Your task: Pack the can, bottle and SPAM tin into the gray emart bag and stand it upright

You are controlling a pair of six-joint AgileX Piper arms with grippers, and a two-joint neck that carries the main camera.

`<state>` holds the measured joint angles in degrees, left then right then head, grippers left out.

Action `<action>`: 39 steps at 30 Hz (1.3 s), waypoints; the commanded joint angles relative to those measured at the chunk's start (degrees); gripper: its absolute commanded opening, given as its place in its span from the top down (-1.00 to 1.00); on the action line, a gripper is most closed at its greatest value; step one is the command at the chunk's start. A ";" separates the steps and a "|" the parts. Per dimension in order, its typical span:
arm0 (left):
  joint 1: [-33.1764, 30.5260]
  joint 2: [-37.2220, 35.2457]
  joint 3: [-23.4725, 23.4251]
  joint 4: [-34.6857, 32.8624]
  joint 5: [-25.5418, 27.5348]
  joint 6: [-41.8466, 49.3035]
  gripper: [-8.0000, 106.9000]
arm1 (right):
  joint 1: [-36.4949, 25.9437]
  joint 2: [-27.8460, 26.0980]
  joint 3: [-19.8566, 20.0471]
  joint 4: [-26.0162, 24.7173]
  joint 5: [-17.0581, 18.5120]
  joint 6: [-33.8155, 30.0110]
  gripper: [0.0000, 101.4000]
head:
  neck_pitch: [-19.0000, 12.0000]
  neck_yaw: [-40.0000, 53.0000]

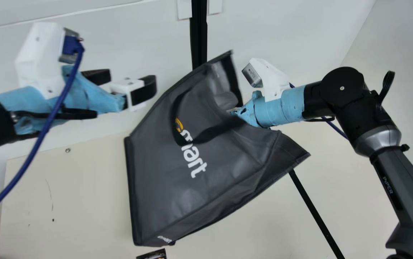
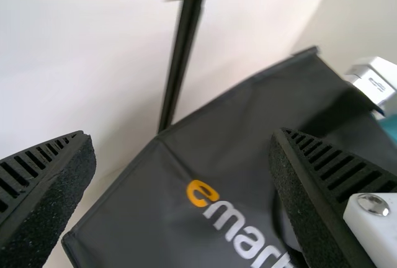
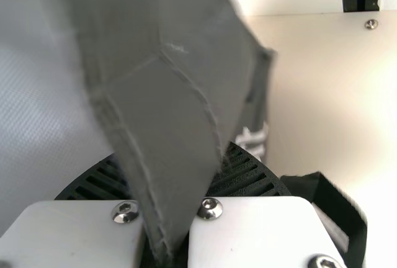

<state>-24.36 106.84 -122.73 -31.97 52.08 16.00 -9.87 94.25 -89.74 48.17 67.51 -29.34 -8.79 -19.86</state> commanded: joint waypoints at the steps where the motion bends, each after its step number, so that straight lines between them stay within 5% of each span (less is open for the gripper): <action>1: 0.43 -1.96 3.03 1.71 -0.53 -0.96 -0.71 | 0.00 0.00 0.00 0.00 0.00 0.00 1.00 | -1.21 -0.14; 4: 1.22 -4.64 7.19 5.64 -1.01 -3.24 -0.71 | 0.00 0.00 0.00 -0.22 0.16 0.00 1.00 | -1.21 -0.14; 5: 0.94 -3.21 4.37 3.15 -0.85 -2.15 -0.71 | 0.00 0.00 0.00 -0.28 0.16 0.00 1.00 | -1.21 -0.14; 23: 1.20 -4.68 7.14 5.64 -1.02 -3.20 -0.71 | -0.03 -1.98 1.68 -1.55 -0.39 0.14 1.00 | -1.21 -0.14; 39: 1.20 -4.68 7.14 5.64 -1.02 -3.20 -0.71 | -2.54 -3.76 -4.94 -19.11 -6.19 8.20 1.00 | -1.21 -0.14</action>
<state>-23.15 102.16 -115.59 -26.33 51.06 12.80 -12.32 90.54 -94.03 31.86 61.85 -22.13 -8.79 -19.86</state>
